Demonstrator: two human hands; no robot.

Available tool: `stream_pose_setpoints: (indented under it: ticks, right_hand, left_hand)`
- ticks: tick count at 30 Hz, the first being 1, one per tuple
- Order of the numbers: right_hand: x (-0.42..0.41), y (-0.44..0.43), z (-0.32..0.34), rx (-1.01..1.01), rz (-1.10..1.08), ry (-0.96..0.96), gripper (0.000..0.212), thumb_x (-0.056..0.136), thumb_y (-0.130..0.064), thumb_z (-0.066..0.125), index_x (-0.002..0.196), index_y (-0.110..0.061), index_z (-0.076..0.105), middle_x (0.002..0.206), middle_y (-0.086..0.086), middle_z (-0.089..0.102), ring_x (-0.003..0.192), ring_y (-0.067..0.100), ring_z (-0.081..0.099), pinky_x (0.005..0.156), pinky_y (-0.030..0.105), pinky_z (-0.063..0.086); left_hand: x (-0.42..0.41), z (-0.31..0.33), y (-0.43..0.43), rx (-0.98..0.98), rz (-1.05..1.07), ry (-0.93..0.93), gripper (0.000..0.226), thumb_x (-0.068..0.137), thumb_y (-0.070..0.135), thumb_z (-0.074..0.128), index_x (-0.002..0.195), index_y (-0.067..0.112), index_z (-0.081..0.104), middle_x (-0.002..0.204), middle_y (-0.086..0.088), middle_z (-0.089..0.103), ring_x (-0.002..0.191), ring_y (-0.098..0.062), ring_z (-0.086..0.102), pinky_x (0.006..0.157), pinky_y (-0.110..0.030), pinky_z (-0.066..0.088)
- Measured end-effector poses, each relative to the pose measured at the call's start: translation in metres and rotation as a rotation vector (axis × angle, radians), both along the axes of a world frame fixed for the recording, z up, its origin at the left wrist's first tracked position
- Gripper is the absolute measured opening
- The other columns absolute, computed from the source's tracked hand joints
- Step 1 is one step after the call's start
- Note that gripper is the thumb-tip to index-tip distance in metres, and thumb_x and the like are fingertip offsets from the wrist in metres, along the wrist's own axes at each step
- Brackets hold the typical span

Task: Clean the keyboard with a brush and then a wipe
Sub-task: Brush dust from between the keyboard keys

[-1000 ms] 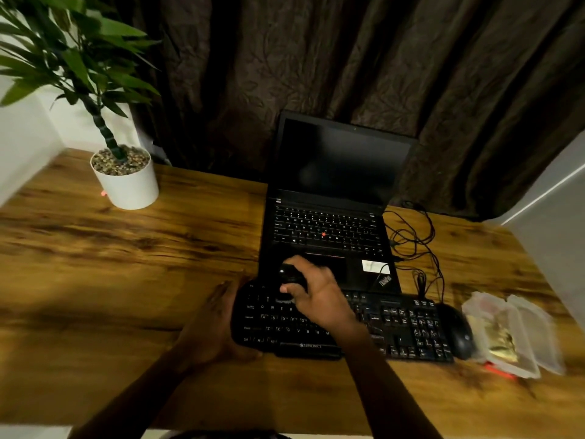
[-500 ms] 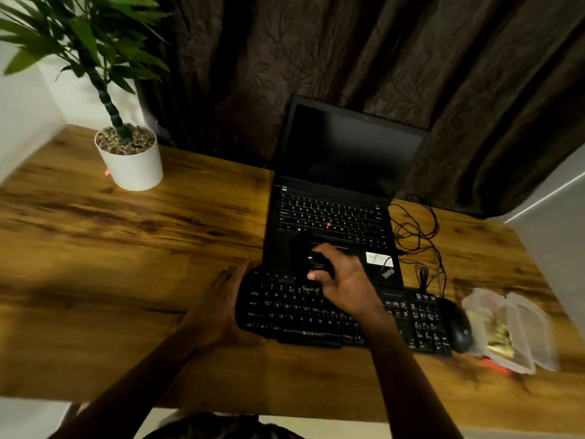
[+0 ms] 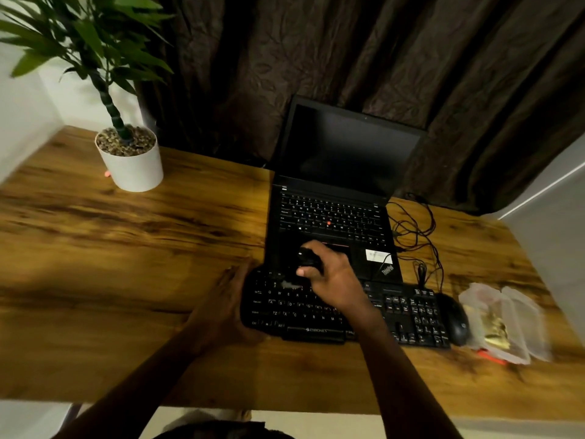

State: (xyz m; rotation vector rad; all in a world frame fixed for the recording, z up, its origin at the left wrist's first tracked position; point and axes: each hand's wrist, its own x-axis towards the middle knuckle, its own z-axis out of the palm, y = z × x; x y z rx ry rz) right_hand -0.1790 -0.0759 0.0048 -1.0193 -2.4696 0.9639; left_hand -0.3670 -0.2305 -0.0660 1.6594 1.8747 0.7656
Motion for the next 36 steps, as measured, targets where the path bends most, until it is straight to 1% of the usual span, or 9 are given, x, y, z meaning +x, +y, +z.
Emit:
stream_pose_setpoints:
  ticks: [3, 6, 9, 13, 18, 22, 24, 30, 36]
  right_hand:
    - [0.017, 0.01, 0.004, 0.059, -0.022, -0.093, 0.034, 0.09, -0.024, 0.067, 0.121, -0.031, 0.052, 0.103, -0.002, 0.065, 0.09, 0.014, 0.065, 0.078, 0.037, 0.06]
    - [0.026, 0.012, 0.002, 0.092, -0.042, -0.106, 0.034, 0.09, -0.029, 0.067, 0.12, -0.034, 0.052, 0.101, -0.001, 0.065, 0.089, 0.018, 0.065, 0.074, 0.042, 0.06]
    - [0.021, 0.005, 0.0, 0.081, -0.082, -0.101, 0.032, 0.091, -0.032, 0.066, 0.116, -0.041, 0.05, 0.101, 0.001, 0.064, 0.087, 0.02, 0.065, 0.067, 0.038, 0.062]
    - [-0.009, -0.017, 0.001, 0.082, -0.044, -0.045, 0.028, 0.092, -0.02, 0.066, 0.115, -0.031, 0.054, 0.091, -0.003, 0.064, 0.076, 0.012, 0.065, 0.06, 0.025, 0.056]
    - [-0.037, -0.032, -0.002, 0.072, 0.032, 0.015, 0.025, 0.091, -0.023, 0.065, 0.113, -0.029, 0.055, 0.09, -0.002, 0.065, 0.079, 0.014, 0.065, 0.066, 0.034, 0.057]
    - [-0.035, -0.038, -0.002, 0.058, 0.005, 0.121, 0.022, 0.088, -0.015, 0.069, 0.106, -0.022, 0.059, 0.085, -0.009, 0.064, 0.079, 0.005, 0.063, 0.065, 0.021, 0.053]
    - [-0.035, -0.043, -0.003, 0.038, 0.027, 0.149, 0.02, 0.089, -0.015, 0.069, 0.106, -0.019, 0.06, 0.087, -0.011, 0.064, 0.081, 0.005, 0.064, 0.067, 0.021, 0.053]
    - [-0.038, -0.051, 0.0, 0.018, 0.044, 0.131, 0.02, 0.088, -0.013, 0.07, 0.107, -0.016, 0.061, 0.09, -0.004, 0.067, 0.081, 0.006, 0.065, 0.067, 0.019, 0.053]
    - [-0.018, -0.041, 0.011, 0.006, 0.013, -0.032, 0.032, 0.089, -0.013, 0.07, 0.117, -0.023, 0.058, 0.095, 0.0, 0.067, 0.08, 0.011, 0.067, 0.063, 0.019, 0.056]
  left_hand:
    - [-0.002, -0.006, 0.001, -0.015, -0.023, 0.009, 0.149, 0.051, 0.076, 0.08, 0.152, 0.027, -0.018, 0.16, 0.013, 0.008, 0.149, -0.006, 0.005, 0.124, -0.028, 0.003]
    - [0.0, -0.004, 0.002, -0.015, -0.008, 0.046, 0.151, 0.049, 0.076, 0.08, 0.157, 0.018, -0.009, 0.157, 0.018, 0.0, 0.148, -0.006, 0.002, 0.125, -0.032, 0.005]
    - [0.001, -0.002, 0.003, 0.01, 0.001, 0.057, 0.15, 0.05, 0.074, 0.082, 0.157, 0.019, -0.008, 0.155, 0.02, -0.004, 0.147, -0.006, 0.001, 0.124, -0.031, 0.003]
    - [0.001, -0.002, 0.0, 0.041, -0.001, 0.082, 0.139, 0.055, 0.073, 0.081, 0.157, 0.02, 0.003, 0.163, 0.008, -0.001, 0.15, -0.012, 0.003, 0.121, -0.028, 0.0]
    - [0.002, 0.004, -0.001, 0.048, 0.01, 0.058, 0.14, 0.053, 0.064, 0.086, 0.157, 0.018, 0.005, 0.164, 0.0, 0.012, 0.149, -0.018, 0.014, 0.121, -0.031, 0.009]
    - [0.0, 0.002, -0.002, -0.005, 0.028, -0.019, 0.149, 0.047, 0.069, 0.085, 0.157, 0.018, -0.002, 0.162, 0.002, 0.023, 0.148, -0.017, 0.019, 0.122, -0.04, 0.019]
    - [0.001, 0.002, -0.002, -0.016, 0.044, -0.027, 0.152, 0.047, 0.067, 0.086, 0.157, 0.017, -0.006, 0.162, 0.0, 0.023, 0.148, -0.017, 0.019, 0.122, -0.039, 0.018]
    - [0.002, 0.004, -0.002, -0.026, 0.06, 0.013, 0.152, 0.049, 0.062, 0.088, 0.157, 0.014, -0.008, 0.161, -0.003, 0.024, 0.148, -0.022, 0.017, 0.122, -0.034, 0.012]
    - [0.001, 0.002, -0.004, 0.001, 0.049, 0.0, 0.149, 0.047, 0.067, 0.084, 0.156, 0.022, -0.007, 0.161, 0.004, 0.024, 0.147, -0.02, 0.019, 0.123, -0.035, 0.012]
